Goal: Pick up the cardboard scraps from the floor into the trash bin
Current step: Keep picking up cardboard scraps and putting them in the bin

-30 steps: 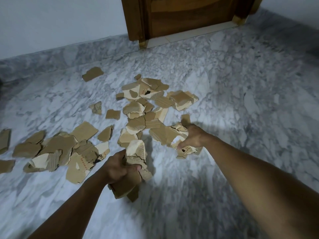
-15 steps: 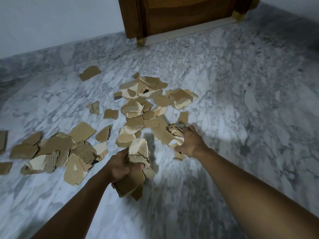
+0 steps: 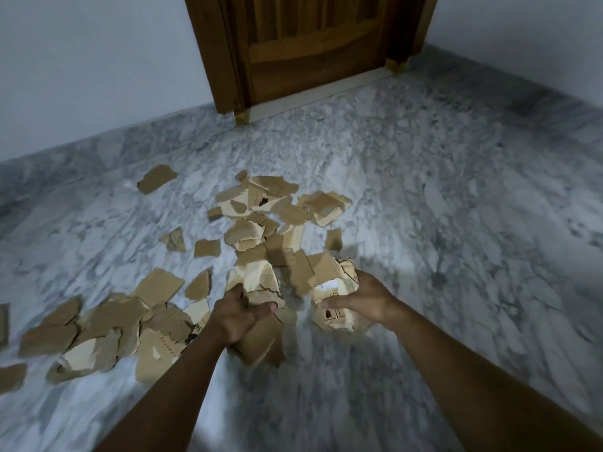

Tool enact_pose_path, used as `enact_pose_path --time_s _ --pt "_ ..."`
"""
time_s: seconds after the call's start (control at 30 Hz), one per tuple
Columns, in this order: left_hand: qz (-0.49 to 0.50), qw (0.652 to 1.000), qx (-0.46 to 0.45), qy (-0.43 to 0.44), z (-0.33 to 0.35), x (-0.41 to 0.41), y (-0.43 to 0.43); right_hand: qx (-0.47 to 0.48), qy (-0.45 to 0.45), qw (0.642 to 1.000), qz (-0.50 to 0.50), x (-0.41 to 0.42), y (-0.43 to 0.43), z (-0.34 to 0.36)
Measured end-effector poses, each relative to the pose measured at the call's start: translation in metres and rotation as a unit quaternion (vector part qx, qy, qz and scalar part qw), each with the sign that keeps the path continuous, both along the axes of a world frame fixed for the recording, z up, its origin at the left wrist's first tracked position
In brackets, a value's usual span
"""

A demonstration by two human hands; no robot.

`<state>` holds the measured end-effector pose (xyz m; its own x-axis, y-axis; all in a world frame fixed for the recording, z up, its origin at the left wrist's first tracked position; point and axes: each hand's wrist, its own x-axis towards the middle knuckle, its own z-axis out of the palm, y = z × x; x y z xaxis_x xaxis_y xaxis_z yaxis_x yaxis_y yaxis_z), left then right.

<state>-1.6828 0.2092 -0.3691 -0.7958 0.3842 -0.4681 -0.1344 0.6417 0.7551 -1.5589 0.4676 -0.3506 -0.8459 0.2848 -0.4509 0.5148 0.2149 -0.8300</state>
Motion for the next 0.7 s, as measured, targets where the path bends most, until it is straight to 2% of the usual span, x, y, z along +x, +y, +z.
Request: enact_pose_path --time_s 0.17,0.27,0.37,0.53,0.7 --pt "-0.008 0.999 0.047 0.019 0.004 -0.007 0.020 -0.161 0.107 0.976 -0.097 0.022 -0.023 0.037" --pt "-0.067 0.994 0.084 -0.009 0.036 0.008 0.060 -0.209 0.106 0.960 -0.152 0.039 -0.024 0.066" --pt "-0.133 0.982 0.128 -0.042 0.076 0.030 0.113 -0.191 0.101 0.951 -0.220 0.066 -0.014 0.101" --pt "-0.209 0.947 0.218 -0.110 0.160 0.092 0.193 -0.170 0.198 0.917 -0.300 0.128 0.010 0.175" --pt "-0.329 0.906 0.231 -0.129 0.222 0.153 0.261 -0.115 0.248 0.890 -0.364 0.205 0.051 0.234"
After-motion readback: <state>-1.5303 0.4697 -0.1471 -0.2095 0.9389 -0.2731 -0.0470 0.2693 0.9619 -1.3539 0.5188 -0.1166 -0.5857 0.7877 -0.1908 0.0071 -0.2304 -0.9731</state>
